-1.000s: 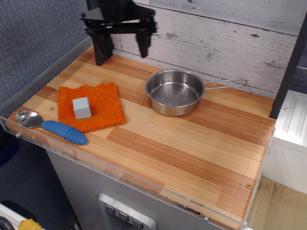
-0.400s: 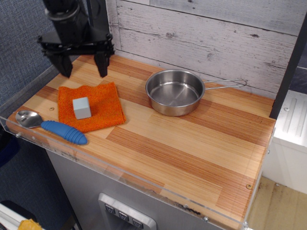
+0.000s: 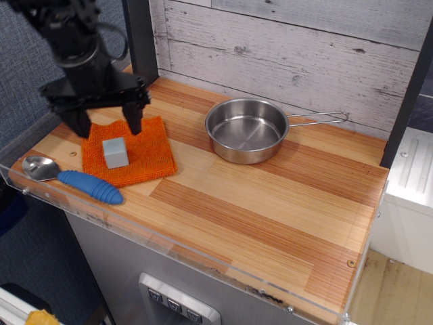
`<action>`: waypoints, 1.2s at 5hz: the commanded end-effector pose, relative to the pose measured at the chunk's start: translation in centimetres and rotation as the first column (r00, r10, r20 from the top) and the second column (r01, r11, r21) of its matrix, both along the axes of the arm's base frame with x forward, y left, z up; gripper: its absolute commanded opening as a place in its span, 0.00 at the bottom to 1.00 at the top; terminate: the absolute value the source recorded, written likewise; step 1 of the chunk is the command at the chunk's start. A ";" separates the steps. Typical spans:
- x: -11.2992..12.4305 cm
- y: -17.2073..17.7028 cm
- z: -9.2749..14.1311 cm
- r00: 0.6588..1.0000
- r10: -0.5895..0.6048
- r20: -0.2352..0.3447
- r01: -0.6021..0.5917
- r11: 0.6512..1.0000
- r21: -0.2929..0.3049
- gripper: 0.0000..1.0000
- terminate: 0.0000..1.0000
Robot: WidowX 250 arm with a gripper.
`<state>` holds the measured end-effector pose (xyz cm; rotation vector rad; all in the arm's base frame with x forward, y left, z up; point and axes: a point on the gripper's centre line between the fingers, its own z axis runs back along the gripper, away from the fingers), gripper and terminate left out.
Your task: Take the ice off the cloth and put it to the right of the pot.
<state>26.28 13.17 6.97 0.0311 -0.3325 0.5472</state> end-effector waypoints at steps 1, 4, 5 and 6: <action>-0.1 1.8 -0.1 0.995 0.086 0.043 -0.086 0.996 0.003 1.00 0.00; 0.8 1.9 -2.9 0.994 0.104 -0.014 -0.104 0.995 0.007 1.00 0.00; 1.2 0.9 -3.0 0.995 0.095 -0.013 -0.095 0.996 0.003 1.00 0.00; 1.3 0.1 -3.1 0.997 0.074 -0.016 -0.074 0.997 0.003 1.00 0.00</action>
